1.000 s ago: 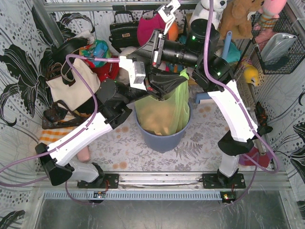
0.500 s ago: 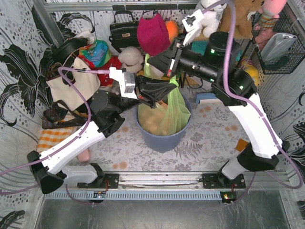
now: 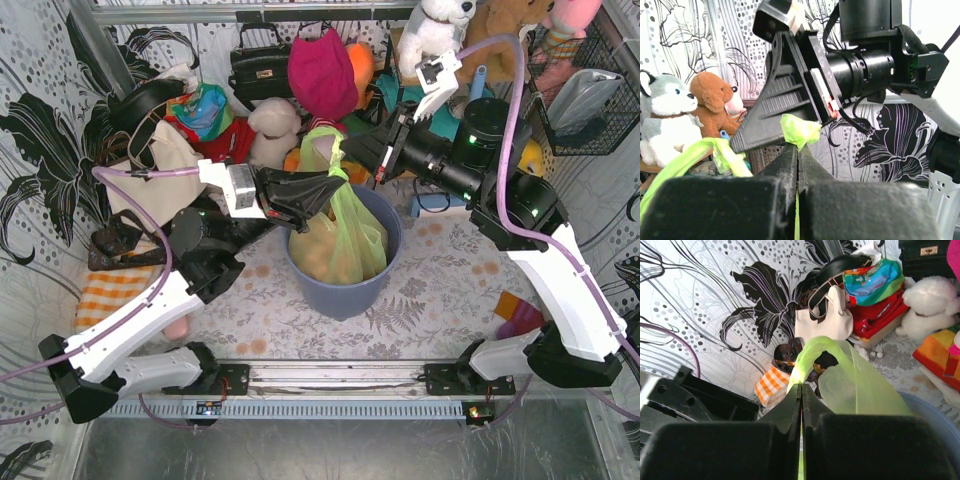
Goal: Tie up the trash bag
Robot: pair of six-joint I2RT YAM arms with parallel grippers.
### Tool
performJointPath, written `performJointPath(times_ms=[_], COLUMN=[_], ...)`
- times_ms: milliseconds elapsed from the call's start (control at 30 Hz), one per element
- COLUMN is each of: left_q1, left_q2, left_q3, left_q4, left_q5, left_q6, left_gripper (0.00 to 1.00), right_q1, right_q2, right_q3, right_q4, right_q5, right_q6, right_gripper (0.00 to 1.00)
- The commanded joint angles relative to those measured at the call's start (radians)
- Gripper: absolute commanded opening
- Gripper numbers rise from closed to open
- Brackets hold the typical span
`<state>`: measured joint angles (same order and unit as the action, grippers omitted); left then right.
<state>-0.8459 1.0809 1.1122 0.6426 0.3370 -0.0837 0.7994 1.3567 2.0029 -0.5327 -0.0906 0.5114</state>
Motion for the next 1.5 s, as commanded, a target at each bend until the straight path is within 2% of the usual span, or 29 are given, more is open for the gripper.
performJointPath(times_ms=[0, 300, 633, 700, 800, 900, 967, 1033, 1167, 1233, 1333, 1467], left_q1=[0.002, 0.002, 0.002, 0.002, 0.002, 0.002, 0.002, 0.002, 0.002, 0.002, 0.002, 0.002], left_q2=[-0.031, -0.050, -0.032, -0.026, -0.028, -0.041, -0.050, -0.059, -0.067, -0.062, -0.051, -0.033], left_q3=[-0.008, -0.027, -0.007, -0.003, -0.007, -0.028, -0.033, -0.030, -0.016, -0.003, 0.019, 0.045], left_q4=[0.058, 0.054, 0.035, 0.032, 0.031, 0.039, 0.035, 0.022, -0.011, -0.023, -0.035, -0.055], left_q5=[-0.055, -0.119, -0.145, -0.139, -0.124, -0.091, -0.087, -0.093, -0.091, -0.074, -0.037, -0.003], left_q6=[0.033, 0.059, 0.077, 0.078, 0.075, 0.066, 0.056, 0.055, 0.066, 0.069, 0.063, 0.054], left_gripper=[0.00, 0.00, 0.00, 0.00, 0.00, 0.00, 0.01, 0.12, 0.13, 0.12, 0.09, 0.07], right_q1=[0.007, 0.007, 0.007, 0.009, 0.009, 0.009, 0.009, 0.009, 0.009, 0.009, 0.009, 0.009], right_q2=[-0.050, -0.160, -0.236, -0.243, -0.267, -0.257, -0.253, -0.248, -0.226, -0.217, -0.195, -0.146], right_q3=[-0.047, -0.193, -0.334, -0.346, -0.361, -0.314, -0.324, -0.337, -0.316, -0.310, -0.306, -0.274], right_q4=[0.017, 0.036, 0.137, 0.150, 0.144, 0.112, 0.141, 0.166, 0.184, 0.193, 0.218, 0.228], right_q5=[0.003, -0.111, -0.267, -0.268, -0.187, -0.131, -0.145, -0.166, -0.188, -0.182, -0.191, -0.256], right_q6=[0.037, 0.133, 0.268, 0.278, 0.254, 0.207, 0.185, 0.149, 0.052, 0.005, -0.065, -0.134], right_gripper=[0.00, 0.00, 0.00, 0.00, 0.00, 0.00, 0.09, 0.23, 0.52, 0.63, 0.72, 0.72])
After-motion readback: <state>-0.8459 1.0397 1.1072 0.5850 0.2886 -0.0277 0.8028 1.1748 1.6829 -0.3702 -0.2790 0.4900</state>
